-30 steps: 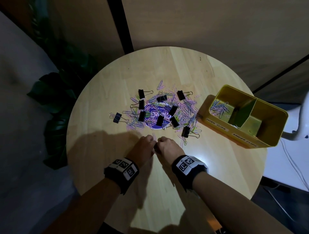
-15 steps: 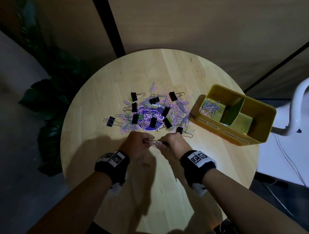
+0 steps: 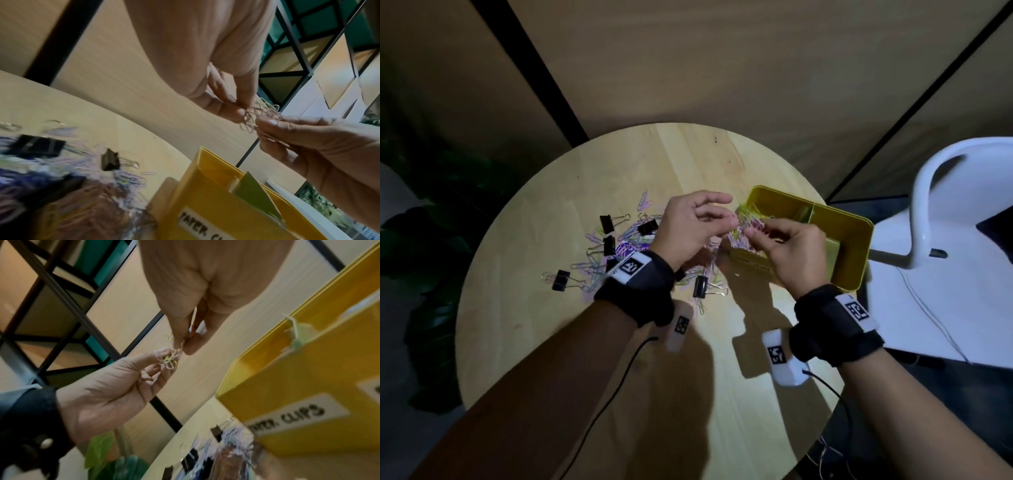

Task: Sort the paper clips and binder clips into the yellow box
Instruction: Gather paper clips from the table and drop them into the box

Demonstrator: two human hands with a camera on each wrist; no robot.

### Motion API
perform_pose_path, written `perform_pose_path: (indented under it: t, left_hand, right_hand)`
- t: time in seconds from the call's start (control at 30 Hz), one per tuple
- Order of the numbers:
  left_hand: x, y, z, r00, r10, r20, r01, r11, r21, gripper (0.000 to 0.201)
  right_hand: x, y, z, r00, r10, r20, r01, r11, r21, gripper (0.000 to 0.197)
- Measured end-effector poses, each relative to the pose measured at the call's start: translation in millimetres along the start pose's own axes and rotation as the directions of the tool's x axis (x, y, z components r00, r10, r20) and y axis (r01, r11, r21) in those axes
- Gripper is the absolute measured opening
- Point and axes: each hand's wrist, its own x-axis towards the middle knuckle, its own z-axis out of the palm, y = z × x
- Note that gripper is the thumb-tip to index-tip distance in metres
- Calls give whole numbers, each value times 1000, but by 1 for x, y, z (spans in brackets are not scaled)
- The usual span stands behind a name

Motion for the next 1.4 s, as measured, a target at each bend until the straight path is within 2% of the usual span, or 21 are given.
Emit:
perform_pose_path:
  t: [0.13, 0.23, 0.37, 0.43, 0.5, 0.57, 0.73, 0.83, 0.9, 0.97, 1.03, 1.07, 1.1, 1.17, 1.2, 1.23, 1.27, 1.3, 1.33, 1.37, 1.4]
  left_hand:
    - [26, 0, 34, 999, -28, -22, 29, 997, 66, 25]
    - [41, -11, 51, 998, -51, -39, 57, 980, 192, 19]
    - [46, -25, 65, 1000, -22, -9, 24, 871, 490, 14]
    - [46, -31, 66, 999, -20, 33, -3, 824, 567, 17]
    - [45, -35, 62, 998, -38, 50, 5, 839, 545, 20]
    - [42, -37, 55, 996, -71, 52, 42, 905, 424, 21]
    - [16, -26, 26, 997, -67, 36, 60, 985, 164, 25]
    - [-6, -33, -6, 993, -119, 27, 114, 983, 142, 18]
    - [-21, -44, -35, 976, -208, 63, 192, 960, 205, 7]
    - [-37, -59, -67, 939, -310, 147, 235, 892, 385, 7]
    - [-56, -75, -96, 861, -412, 298, 137, 753, 644, 17]
    - [-66, -85, -108, 788, -504, 354, 76, 650, 756, 19]
    - [-76, -96, -117, 692, -630, 351, 60, 535, 843, 19]
    - [-99, -116, -126, 508, -814, 281, 86, 373, 924, 16]
    - [-108, -124, -125, 451, -855, 257, 115, 341, 933, 13]
    - [-113, -129, -123, 437, -861, 262, 159, 360, 919, 13]
    - [-115, -135, -121, 461, -844, 273, 187, 393, 900, 16]
    - [-115, -139, -117, 509, -807, 301, 218, 459, 861, 17]
    - [-112, -141, -114, 600, -728, 332, 179, 526, 832, 16]
    - [-106, -141, -110, 702, -628, 335, 119, 567, 815, 18]
    - [-99, -140, -105, 779, -539, 319, 72, 583, 809, 23]
  right_hand:
    - [22, 8, -19, 995, 81, -49, -86, 992, -93, 18]
    - [38, 20, -19, 991, 127, -49, -136, 949, -283, 19]
    - [43, 21, -11, 975, 218, 50, -158, 830, -536, 25]
    - [42, 20, -10, 961, 256, 100, -145, 783, -605, 32]
    - [41, 19, -12, 958, 251, 142, -112, 779, -617, 38]
    - [41, 18, -14, 960, 228, 164, -85, 792, -605, 40]
    - [33, 15, -10, 971, 129, 201, 2, 839, -544, 28]
    - [22, 13, 7, 968, -5, 250, 141, 835, -532, 17]
    - [8, 7, 21, 944, -72, 321, 233, 836, -497, 15]
    - [-9, 1, 37, 895, -127, 428, 341, 813, -472, 16]
    - [-25, -1, 53, 831, -128, 542, 421, 780, -462, 15]
    - [-32, 0, 60, 800, -90, 594, 433, 771, -467, 14]
    - [-37, 3, 67, 773, -30, 634, 426, 764, -484, 12]
    - [-45, 14, 78, 723, 114, 681, 397, 738, -545, 12]
    - [-49, 23, 83, 700, 165, 694, 395, 721, -570, 18]
    - [-54, 30, 87, 685, 191, 703, 409, 698, -588, 20]
    - [-58, 36, 90, 680, 206, 704, 422, 675, -605, 18]
    - [-62, 42, 93, 678, 198, 708, 439, 663, -606, 14]
    - [-66, 47, 96, 677, 189, 712, 448, 662, -601, 9]
    - [-68, 52, 98, 683, 174, 709, 448, 667, -595, 4]
    - [-69, 58, 101, 701, 169, 693, 428, 678, -598, 5]
